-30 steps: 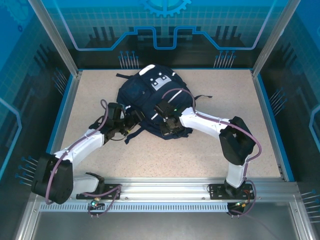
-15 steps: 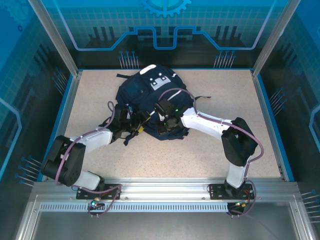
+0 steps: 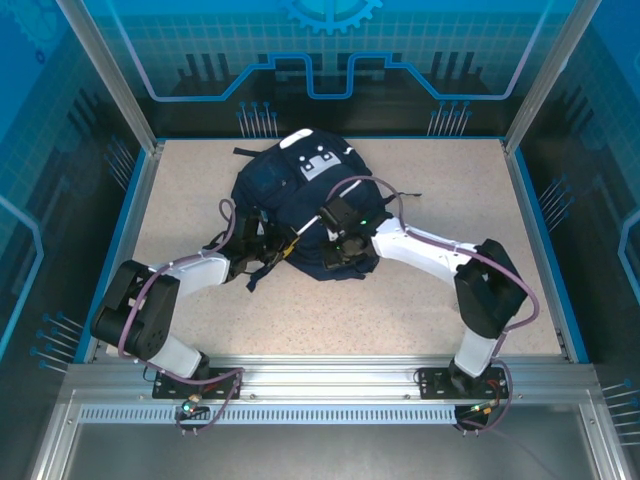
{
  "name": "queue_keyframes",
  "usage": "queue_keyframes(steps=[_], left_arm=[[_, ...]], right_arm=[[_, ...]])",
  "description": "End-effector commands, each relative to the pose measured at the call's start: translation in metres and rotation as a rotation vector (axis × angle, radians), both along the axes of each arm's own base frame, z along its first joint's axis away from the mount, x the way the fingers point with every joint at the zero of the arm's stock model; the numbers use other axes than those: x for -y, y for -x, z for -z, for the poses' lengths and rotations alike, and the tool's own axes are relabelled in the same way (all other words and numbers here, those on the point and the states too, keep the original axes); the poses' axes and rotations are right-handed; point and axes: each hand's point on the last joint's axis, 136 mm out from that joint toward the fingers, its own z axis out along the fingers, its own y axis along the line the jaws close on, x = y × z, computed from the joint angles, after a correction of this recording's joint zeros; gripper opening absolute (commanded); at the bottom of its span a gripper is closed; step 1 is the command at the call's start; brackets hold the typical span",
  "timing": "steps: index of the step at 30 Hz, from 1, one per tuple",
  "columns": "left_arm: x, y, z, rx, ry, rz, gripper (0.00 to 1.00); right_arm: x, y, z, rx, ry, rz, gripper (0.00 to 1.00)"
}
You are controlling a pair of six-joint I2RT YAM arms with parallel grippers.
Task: Pack the student bag
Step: Zip the student bag at the top-center of the table.
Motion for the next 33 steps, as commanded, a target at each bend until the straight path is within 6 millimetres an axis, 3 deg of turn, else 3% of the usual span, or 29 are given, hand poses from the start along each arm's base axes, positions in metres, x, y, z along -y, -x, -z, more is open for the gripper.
queue_keyframes(steps=[1, 8, 11, 13, 16, 18, 22, 26, 29, 33], left_arm=[[-0.023, -0.009, 0.004, 0.014, -0.088, -0.046, 0.18], [-0.046, -0.010, 0.000, 0.013, -0.132, -0.069, 0.12], [-0.063, -0.009, -0.005, 0.016, -0.167, -0.079, 0.12], [-0.078, -0.007, -0.009, 0.012, -0.196, -0.090, 0.12], [-0.106, -0.002, -0.012, -0.008, -0.228, -0.133, 0.17], [-0.125, 0.003, -0.016, -0.022, -0.238, -0.171, 0.30], [-0.158, 0.019, -0.023, -0.064, -0.279, -0.269, 0.67], [-0.176, 0.039, -0.024, -0.111, -0.311, -0.341, 0.81], [-0.180, 0.055, -0.024, -0.157, -0.308, -0.389, 0.83], [-0.179, 0.069, -0.027, -0.172, -0.262, -0.439, 0.83]], right_arm=[[0.042, -0.017, -0.015, 0.054, 0.022, 0.109, 0.00], [0.100, -0.050, -0.023, 0.072, 0.091, 0.289, 0.00], [0.096, -0.056, -0.029, 0.073, 0.063, 0.276, 0.00], [0.072, -0.055, -0.036, 0.080, -0.001, 0.198, 0.00], [0.022, -0.042, -0.046, 0.083, -0.081, 0.036, 0.00], [-0.010, -0.031, -0.047, 0.072, -0.112, -0.060, 0.00], [-0.075, -0.012, -0.049, 0.016, -0.258, -0.163, 0.00], [-0.136, -0.006, -0.064, -0.045, -0.414, -0.220, 0.00], [-0.156, -0.010, -0.069, -0.022, -0.400, -0.235, 0.00], [-0.167, -0.013, -0.069, 0.002, -0.366, -0.264, 0.00]])
